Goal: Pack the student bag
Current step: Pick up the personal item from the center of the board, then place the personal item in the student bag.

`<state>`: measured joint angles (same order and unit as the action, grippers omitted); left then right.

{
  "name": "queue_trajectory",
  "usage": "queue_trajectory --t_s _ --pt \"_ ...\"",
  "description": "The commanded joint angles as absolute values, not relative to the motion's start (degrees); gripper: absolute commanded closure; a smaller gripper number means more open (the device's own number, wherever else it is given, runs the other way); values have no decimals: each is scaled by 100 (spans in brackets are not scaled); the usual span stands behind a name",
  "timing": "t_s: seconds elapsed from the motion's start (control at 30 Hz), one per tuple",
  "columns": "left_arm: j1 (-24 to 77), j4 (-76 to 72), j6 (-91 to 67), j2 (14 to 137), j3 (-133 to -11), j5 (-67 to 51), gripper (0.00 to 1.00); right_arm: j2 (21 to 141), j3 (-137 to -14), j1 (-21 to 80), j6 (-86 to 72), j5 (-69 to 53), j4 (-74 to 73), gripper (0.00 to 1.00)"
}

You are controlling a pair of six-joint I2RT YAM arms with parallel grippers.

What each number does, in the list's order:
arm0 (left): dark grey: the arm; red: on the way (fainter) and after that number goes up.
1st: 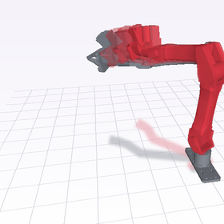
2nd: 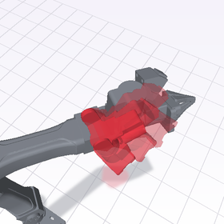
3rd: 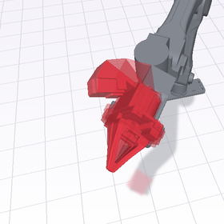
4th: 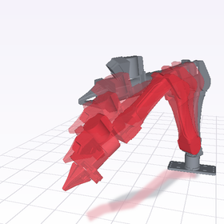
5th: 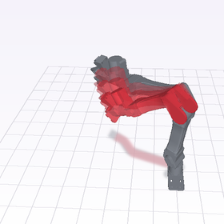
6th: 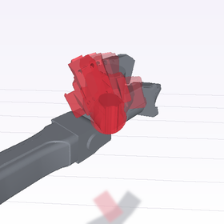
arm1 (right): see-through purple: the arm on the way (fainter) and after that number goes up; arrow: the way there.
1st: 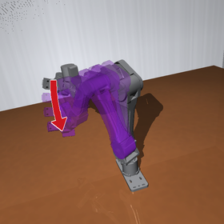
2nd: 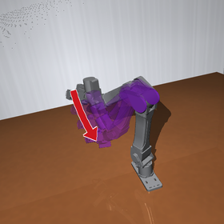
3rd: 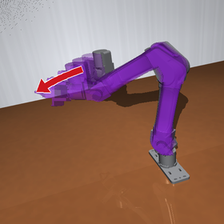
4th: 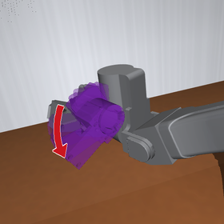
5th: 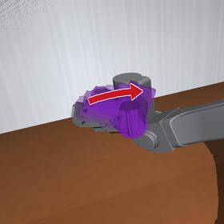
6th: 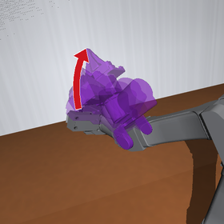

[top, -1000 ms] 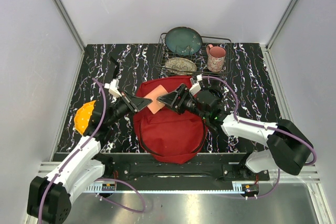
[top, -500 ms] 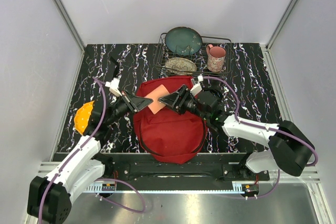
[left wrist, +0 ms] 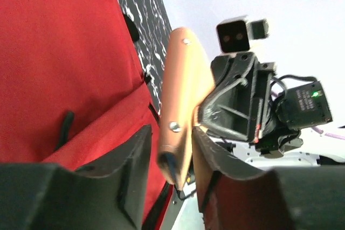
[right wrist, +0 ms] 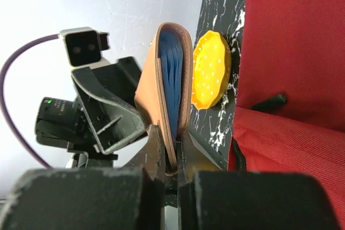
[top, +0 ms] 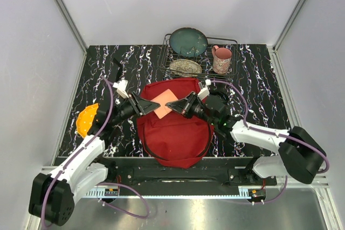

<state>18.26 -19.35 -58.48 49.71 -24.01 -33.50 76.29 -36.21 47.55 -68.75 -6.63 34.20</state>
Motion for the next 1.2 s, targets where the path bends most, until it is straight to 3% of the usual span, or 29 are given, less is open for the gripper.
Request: queue_trajectory --t_s 0.0,0.13,0.27,0.47,0.57,0.7,0.87,1.17 --pt "1881 -1742 -5477 5028 -2803 -3781 34 6980 -3726 4790 -6523 -328 3091 100" --pt "1881 -58 -4423 4948 -3321 -3122 9 5813 -4147 5053 -5653 1175 1067 100" --pt "1890 948 -3124 5290 -4006 -2366 3 5020 -4263 5054 -5449 2371 -393 100" --pt "2047 1897 -1681 6704 -5491 -2321 2 3983 -4087 5062 -5502 3295 -1590 100" --pt "2240 2407 -1459 7382 -6142 -1998 10 3561 -3973 5054 -5616 3480 -1959 100" --pt "2925 2548 -1573 7777 -6546 -1697 11 3200 -3920 5054 -5757 3769 -2460 100" --pt "3436 2751 -2011 8419 -6776 -844 18 2927 -3850 5054 -5792 3911 -2566 100" --pt "4069 3278 -2390 9228 -7312 648 18 3023 -3832 5054 -5757 3815 -2584 100"
